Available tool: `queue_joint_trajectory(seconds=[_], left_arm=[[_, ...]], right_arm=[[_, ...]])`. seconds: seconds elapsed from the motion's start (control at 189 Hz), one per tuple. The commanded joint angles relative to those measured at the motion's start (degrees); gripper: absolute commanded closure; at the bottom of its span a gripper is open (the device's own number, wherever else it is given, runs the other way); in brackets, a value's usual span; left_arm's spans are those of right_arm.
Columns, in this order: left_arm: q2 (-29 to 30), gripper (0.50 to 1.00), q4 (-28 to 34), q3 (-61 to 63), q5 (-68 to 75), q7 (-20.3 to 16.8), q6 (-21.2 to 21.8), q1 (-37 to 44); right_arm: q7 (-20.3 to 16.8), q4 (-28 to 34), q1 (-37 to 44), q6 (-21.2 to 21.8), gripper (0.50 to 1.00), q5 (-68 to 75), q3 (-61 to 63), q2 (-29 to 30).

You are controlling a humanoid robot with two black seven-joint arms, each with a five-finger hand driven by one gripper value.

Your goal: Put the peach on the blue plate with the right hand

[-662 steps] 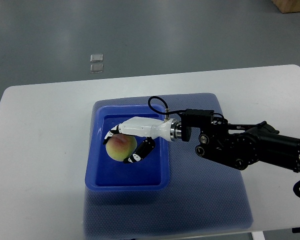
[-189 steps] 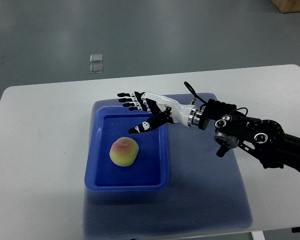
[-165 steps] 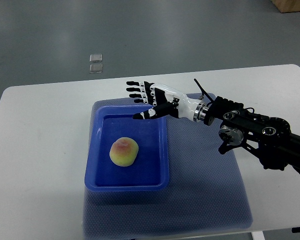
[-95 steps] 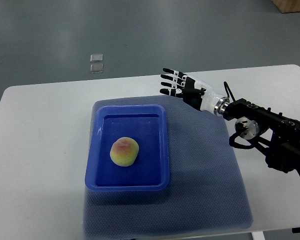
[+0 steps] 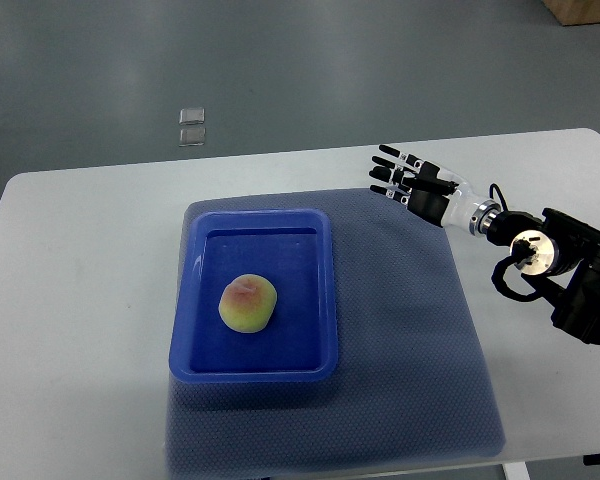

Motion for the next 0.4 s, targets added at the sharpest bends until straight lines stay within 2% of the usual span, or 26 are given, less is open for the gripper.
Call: queue_joint_trajectory(seconds=[0.0,0.396], left_arm=[[0.00,0.500,0.00,0.00,0.00,0.00,0.00,0.00],[0.00,0.500,0.00,0.00,0.00,0.00,0.00,0.00]], right_arm=[[0.62,-0.27,-0.02,0.02,0.572,-0.01,1.40,0.10],[0.97,-0.27,-0.10,0.02,0.572,-0.10,1.92,0.01]])
